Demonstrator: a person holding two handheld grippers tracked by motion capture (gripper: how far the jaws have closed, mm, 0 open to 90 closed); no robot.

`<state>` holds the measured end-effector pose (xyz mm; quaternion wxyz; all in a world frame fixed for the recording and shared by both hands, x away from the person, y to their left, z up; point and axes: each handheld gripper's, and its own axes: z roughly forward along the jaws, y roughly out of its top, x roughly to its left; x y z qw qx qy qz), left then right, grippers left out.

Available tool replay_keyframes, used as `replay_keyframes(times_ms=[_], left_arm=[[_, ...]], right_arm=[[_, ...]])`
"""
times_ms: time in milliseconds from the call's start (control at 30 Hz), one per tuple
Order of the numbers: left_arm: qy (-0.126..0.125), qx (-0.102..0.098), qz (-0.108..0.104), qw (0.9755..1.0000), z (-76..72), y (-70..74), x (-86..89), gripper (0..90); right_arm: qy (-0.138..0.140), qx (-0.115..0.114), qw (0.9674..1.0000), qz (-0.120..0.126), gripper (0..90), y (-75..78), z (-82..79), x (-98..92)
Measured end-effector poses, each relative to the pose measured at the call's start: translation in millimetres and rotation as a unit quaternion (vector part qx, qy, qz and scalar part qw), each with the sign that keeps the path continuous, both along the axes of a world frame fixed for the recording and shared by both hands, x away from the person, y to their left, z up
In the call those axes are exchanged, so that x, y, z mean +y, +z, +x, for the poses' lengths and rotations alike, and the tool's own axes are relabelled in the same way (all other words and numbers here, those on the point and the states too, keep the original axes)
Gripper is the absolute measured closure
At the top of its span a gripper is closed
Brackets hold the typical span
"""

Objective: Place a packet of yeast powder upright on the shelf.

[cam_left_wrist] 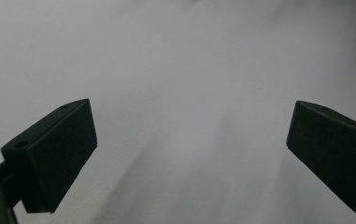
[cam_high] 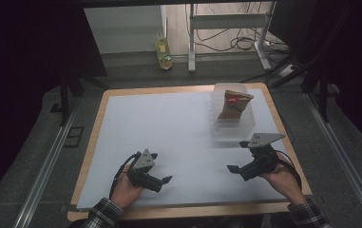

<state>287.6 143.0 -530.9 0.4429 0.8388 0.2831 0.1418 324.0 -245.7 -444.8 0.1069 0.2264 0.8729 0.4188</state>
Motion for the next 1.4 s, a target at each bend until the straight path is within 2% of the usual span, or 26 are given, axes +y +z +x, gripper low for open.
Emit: replay_keyframes(times_ms=[233, 533, 633, 733, 967, 1133, 1167, 1200, 1233, 1267, 1300, 1400], left_arm=[[0.0, -0.001, 0.005, 1.0, -0.2, 0.2, 0.0, 1.9], [-0.001, 0.0, 0.006, 1.0, -0.1, 0.1, 0.0, 1.8], [-0.002, -0.001, 0.009, 1.0, -0.3, -0.2, -0.5, 1.8], [-0.003, 0.0, 0.009, 1.0, -0.4, -0.5, -0.8, 1.8], [-0.005, -0.001, 0.01, 0.9999, -0.6, -1.1, -1.4, 2.2], [-0.008, 0.001, 0.012, 0.9999, -0.7, -2.0, -2.7, 2.4], [-0.008, 0.001, 0.013, 0.9999, -0.7, -2.2, -2.9, 2.5], [-0.008, 0.001, 0.014, 0.9999, -0.8, -2.3, -3.1, 2.5], [-0.008, -0.001, 0.015, 0.9999, -0.9, -2.5, -3.4, 2.6], [-0.008, -0.001, 0.015, 0.9999, -0.9, -2.5, -3.4, 2.6], [-0.008, 0.0, 0.016, 0.9998, -0.5, -2.9, -3.4, 2.6], [-0.008, 0.0, 0.016, 0.9998, -0.3, -3.2, -3.4, 2.7]], right_arm=[[0.013, -0.001, 0.9999, -0.004, 0.0, -10.5, -7.7, 9.1], [0.016, 0.0, 0.9998, -0.013, 0.0, -22.4, -12.3, 14.5], [0.017, 0.008, 0.9997, -0.014, 0.0, -28.7, -14.0, 17.5], [0.019, 0.006, 0.9997, -0.017, 0.0, -31.7, -14.8, 19.5], [0.017, 0.02, 0.9996, -0.006, 0.0, -42.7, -14.3, 22.6], [0.023, 0.024, 0.9991, -0.025, 0.0, -54.6, -15.9, 27.8], [0.025, 0.027, 0.9986, -0.039, 0.0, -59.7, -16.4, 30.3], [0.025, 0.027, 0.9986, -0.039, 0.0, -59.7, -16.4, 30.3], [0.029, 0.026, 0.9975, -0.058, 0.0, -65.5, -17.1, 32.9], [0.029, 0.026, 0.9975, -0.058, 0.0, -65.5, -17.1, 32.9], [0.032, 0.024, 0.9964, -0.075, 0.0, -70.2, -17.6, 34.8], [0.035, 0.024, 0.9955, -0.085, 0.0, -73.1, -18.3, 36.1]])
